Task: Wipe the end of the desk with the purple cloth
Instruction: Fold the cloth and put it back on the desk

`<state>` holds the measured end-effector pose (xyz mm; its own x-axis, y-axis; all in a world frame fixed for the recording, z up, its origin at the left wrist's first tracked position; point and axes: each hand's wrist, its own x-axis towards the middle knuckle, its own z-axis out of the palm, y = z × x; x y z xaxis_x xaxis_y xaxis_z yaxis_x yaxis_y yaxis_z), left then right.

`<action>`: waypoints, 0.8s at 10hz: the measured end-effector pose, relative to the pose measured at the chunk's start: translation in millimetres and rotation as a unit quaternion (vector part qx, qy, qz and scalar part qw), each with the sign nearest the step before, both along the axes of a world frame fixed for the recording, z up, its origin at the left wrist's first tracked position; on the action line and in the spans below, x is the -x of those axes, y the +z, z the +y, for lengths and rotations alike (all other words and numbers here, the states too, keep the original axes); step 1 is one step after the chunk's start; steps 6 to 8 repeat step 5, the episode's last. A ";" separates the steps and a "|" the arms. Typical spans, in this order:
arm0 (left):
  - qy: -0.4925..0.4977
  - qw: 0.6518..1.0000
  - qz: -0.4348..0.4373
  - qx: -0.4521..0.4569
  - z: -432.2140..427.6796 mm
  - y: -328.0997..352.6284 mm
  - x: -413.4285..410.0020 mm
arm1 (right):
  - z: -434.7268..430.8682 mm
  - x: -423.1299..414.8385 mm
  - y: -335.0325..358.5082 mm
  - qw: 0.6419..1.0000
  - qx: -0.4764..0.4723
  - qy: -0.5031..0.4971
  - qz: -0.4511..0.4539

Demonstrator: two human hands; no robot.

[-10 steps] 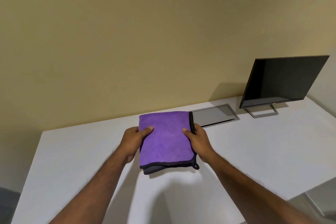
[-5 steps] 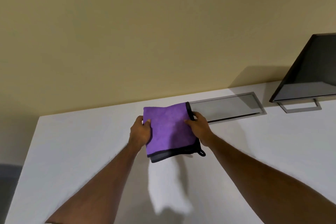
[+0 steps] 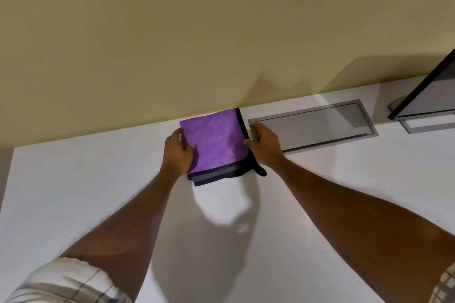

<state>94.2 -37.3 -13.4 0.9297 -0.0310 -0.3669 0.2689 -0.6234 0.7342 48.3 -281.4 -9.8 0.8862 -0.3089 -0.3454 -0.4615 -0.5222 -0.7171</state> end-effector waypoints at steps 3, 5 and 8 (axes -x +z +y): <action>-0.314 0.914 -0.080 -0.244 3.6 -29.8 43.2 | 27.6 20.5 -19.8 0.922 0.202 0.329 0.029; -0.328 0.893 -0.089 -0.296 13.3 -7.9 46.1 | 35.8 29.4 -9.5 0.911 0.234 0.337 0.054; -0.328 0.893 -0.089 -0.296 13.3 -7.9 46.1 | 35.8 29.4 -9.5 0.911 0.234 0.337 0.054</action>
